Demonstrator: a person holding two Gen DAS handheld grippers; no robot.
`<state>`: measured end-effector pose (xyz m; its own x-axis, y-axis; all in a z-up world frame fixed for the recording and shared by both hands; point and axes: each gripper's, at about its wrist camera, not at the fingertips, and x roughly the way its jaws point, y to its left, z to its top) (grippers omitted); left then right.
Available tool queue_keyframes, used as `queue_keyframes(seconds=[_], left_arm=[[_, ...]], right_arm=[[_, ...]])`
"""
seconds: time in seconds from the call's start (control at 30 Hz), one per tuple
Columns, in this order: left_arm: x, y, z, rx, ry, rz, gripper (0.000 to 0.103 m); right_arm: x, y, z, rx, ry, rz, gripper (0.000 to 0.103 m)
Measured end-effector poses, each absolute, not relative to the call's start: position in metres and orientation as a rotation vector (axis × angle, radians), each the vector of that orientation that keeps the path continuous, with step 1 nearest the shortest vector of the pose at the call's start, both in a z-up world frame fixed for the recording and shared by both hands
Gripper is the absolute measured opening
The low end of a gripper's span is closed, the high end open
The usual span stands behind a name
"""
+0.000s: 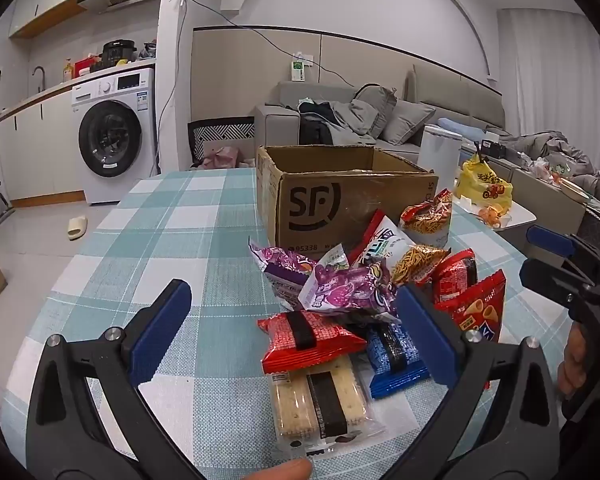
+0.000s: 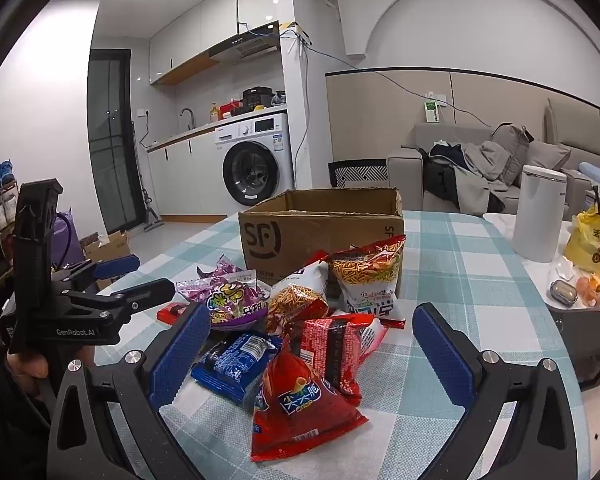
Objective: Organize snacks
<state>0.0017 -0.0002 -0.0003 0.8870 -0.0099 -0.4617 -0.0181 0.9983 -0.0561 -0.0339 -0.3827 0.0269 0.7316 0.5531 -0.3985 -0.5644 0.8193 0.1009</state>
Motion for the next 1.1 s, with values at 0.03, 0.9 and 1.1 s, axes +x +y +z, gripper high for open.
queue_keyframes(seconds=[0.03,0.9,1.1], left_arm=[[0.0,0.0012,-0.0002,-0.069,0.463,0.003,0.102],[-0.0041,-0.0034,0.0013,-0.049,0.456,0.001,0.102],[-0.0046,-0.0043,0.0014,-0.048,0.456,0.0,0.102]], right_arm=[[-0.0336,-0.3823,0.0268,-0.033,0.434,0.615,0.103],[-0.0335,-0.3818,0.0266,-0.04,0.433,0.613,0.103],[-0.0336,-0.3818,0.0265,-0.041,0.432,0.612,0.103]])
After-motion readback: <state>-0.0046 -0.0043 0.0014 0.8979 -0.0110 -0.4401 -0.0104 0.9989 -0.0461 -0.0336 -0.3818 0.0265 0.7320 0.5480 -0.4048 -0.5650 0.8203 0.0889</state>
